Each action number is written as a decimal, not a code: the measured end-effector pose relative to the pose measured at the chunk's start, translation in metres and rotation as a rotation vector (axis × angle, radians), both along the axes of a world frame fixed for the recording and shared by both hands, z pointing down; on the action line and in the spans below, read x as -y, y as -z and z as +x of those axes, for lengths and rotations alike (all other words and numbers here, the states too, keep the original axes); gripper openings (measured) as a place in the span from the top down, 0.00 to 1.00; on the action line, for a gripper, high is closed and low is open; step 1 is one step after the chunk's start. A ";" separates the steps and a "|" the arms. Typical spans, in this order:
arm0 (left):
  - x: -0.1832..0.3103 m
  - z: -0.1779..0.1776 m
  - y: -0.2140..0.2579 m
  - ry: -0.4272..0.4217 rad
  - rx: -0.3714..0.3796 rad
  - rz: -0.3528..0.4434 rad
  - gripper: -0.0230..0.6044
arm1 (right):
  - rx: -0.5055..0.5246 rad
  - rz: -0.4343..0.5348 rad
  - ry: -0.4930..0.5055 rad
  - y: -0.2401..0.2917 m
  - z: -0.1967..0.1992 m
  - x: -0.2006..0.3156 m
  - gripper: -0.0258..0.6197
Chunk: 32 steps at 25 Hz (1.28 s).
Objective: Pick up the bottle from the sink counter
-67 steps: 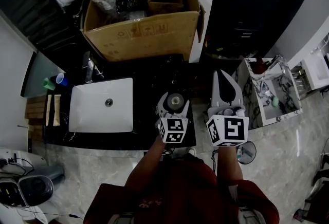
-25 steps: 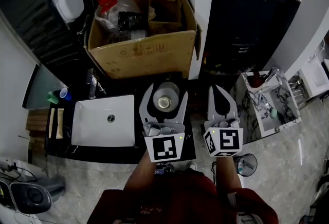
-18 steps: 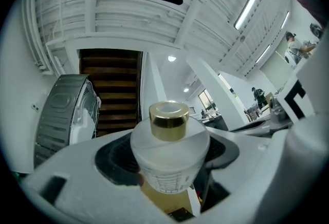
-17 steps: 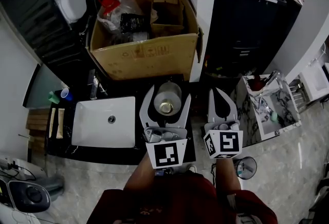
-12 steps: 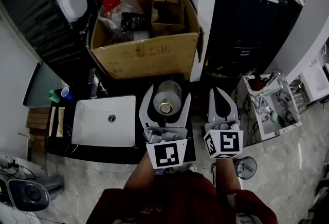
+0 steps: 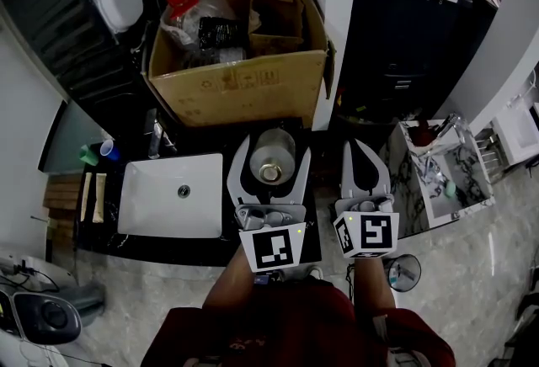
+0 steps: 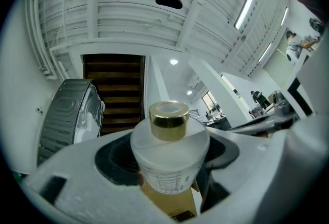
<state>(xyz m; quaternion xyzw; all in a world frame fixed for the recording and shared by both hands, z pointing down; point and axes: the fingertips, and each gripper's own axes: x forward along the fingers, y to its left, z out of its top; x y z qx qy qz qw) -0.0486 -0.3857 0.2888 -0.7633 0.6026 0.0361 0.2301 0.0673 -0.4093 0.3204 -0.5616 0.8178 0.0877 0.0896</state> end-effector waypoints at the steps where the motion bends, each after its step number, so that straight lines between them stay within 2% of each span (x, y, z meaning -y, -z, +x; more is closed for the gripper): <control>1: 0.000 0.000 0.001 0.000 -0.001 0.002 0.43 | 0.000 0.002 -0.001 0.001 0.000 0.000 0.96; 16: 0.000 0.000 0.001 -0.001 -0.011 -0.004 0.43 | -0.052 0.007 0.013 0.001 -0.005 -0.002 0.96; 32: 0.002 0.001 0.002 -0.007 -0.011 -0.008 0.43 | -0.043 0.002 0.009 0.001 -0.005 -0.002 0.96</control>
